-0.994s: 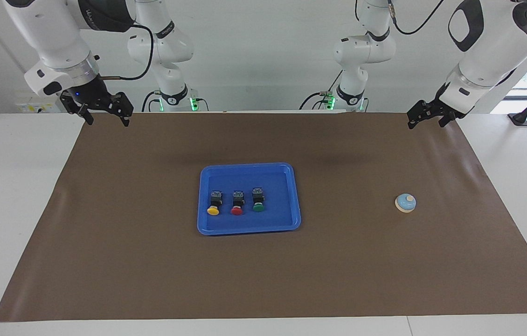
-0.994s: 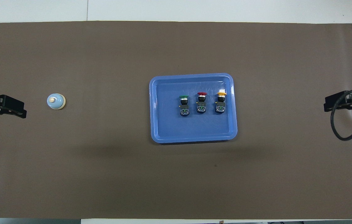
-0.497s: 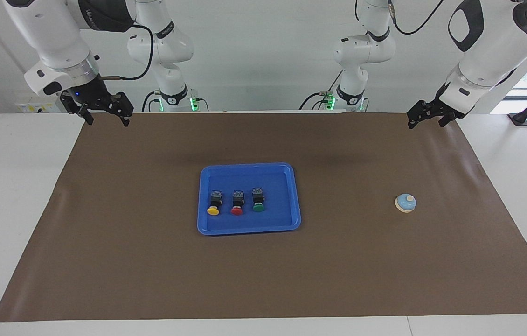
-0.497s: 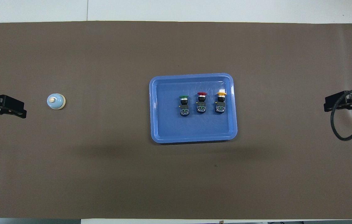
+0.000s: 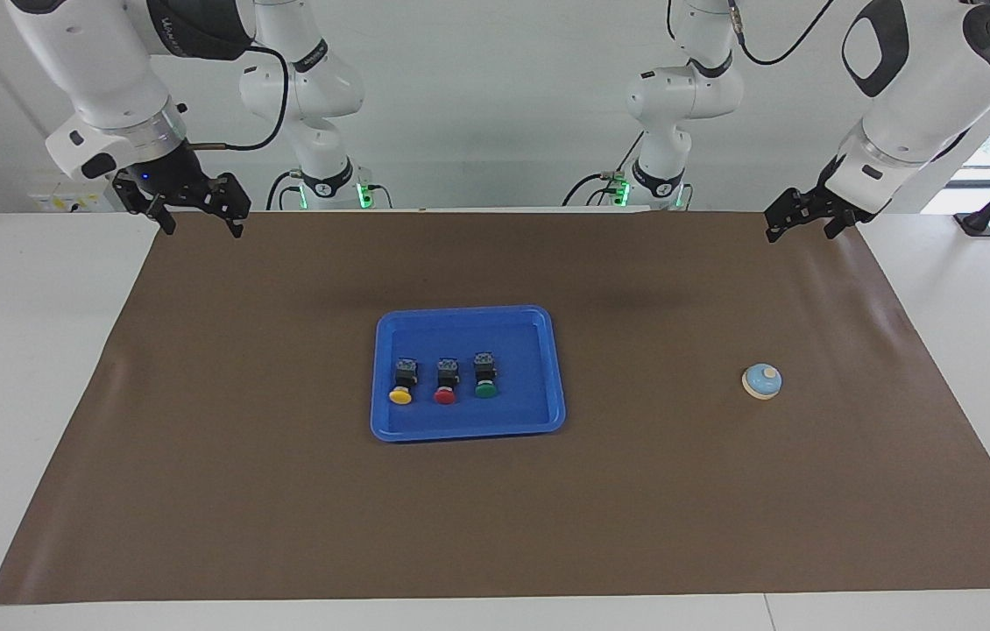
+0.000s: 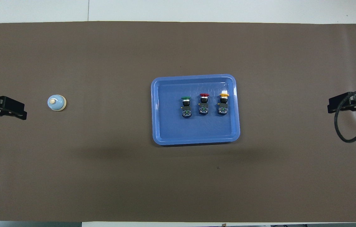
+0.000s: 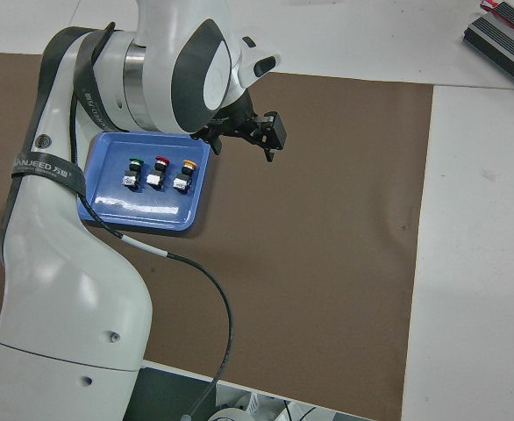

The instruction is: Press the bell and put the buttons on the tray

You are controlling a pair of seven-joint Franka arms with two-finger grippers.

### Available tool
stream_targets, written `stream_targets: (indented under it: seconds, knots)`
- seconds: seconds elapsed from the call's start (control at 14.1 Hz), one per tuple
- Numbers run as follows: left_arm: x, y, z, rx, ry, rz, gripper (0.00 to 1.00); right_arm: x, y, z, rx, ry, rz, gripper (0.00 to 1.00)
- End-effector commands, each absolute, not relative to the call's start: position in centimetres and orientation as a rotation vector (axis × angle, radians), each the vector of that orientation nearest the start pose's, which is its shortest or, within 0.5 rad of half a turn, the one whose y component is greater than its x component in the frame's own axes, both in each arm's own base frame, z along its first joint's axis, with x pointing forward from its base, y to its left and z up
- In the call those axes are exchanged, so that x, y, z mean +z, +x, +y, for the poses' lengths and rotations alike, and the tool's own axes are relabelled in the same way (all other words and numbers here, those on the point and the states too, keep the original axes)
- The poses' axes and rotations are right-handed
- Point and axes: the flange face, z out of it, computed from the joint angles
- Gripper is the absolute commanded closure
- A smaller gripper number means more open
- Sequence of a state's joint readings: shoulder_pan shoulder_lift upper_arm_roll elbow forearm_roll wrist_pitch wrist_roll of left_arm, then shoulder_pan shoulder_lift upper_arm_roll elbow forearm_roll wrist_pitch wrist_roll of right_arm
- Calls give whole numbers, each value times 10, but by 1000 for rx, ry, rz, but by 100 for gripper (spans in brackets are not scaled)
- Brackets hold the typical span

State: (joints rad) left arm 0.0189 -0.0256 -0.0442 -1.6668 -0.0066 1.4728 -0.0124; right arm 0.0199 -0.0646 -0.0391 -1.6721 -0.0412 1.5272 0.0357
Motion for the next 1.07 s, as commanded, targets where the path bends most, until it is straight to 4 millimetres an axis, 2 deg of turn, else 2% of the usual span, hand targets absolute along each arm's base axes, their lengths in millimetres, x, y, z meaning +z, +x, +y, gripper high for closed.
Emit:
stream_targets:
  seconds: [0.0, 0.07, 0.14, 0.21, 0.36, 0.5, 0.57, 0.71, 0.85, 0.99]
  knots:
    - [592, 525, -13, 288, -3123, 7, 0, 610, 521, -17, 136, -3158, 56, 0]
    - [590, 521, -19, 283, -3121, 19, 0, 610, 521, -17, 136, -3158, 56, 0]
    - [581, 521, -19, 238, -3124, 16, 57, 610, 521, -17, 136, -3158, 56, 0]
    - [577, 526, -13, 150, -3133, 7, 99, 610, 521, -17, 136, -3158, 56, 0]
    - [548, 525, 6, 121, -3136, -41, 100, 610, 521, -17, 136, -3158, 56, 0]
    - [512, 537, 12, 99, -3138, -51, 100, 610, 521, -17, 136, -3158, 56, 0]
    - [480, 550, 13, 149, -3138, -51, 100, 610, 521, -17, 136, -3158, 56, 0]
    - [434, 568, 19, 149, -3143, -34, 100, 610, 521, -17, 136, -3157, 56, 0]
    - [408, 574, 30, 89, -3145, -52, 100, 610, 521, -17, 136, -3158, 56, 0]
    - [379, 587, 30, 58, -3147, -48, 100, 610, 521, -17, 136, -3158, 56, 0]
